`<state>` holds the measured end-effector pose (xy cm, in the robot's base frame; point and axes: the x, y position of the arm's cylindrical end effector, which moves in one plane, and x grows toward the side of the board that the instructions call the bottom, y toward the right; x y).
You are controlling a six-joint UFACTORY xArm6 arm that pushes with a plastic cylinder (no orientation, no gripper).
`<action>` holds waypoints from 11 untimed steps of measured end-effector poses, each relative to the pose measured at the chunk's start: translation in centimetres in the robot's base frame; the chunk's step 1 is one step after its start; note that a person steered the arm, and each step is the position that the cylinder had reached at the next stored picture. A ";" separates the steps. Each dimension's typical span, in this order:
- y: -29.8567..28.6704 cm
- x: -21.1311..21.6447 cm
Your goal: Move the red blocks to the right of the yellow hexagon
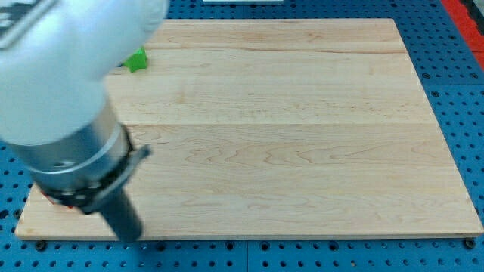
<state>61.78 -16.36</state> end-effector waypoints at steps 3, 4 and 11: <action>-14.1 -2.1; -14.1 -3.9; -3.8 -10.6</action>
